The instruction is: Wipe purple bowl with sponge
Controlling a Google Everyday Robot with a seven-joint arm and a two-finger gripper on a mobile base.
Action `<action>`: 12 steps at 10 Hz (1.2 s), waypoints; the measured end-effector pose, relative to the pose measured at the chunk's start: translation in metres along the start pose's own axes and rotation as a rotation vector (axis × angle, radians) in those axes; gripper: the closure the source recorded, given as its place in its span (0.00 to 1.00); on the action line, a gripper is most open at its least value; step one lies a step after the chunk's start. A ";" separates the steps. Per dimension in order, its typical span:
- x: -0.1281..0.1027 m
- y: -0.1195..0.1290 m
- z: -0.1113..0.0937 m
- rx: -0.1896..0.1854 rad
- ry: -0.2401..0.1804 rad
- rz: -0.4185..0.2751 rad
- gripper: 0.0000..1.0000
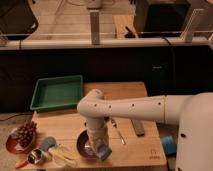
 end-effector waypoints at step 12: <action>0.058 -0.031 -0.023 0.179 0.269 -0.060 1.00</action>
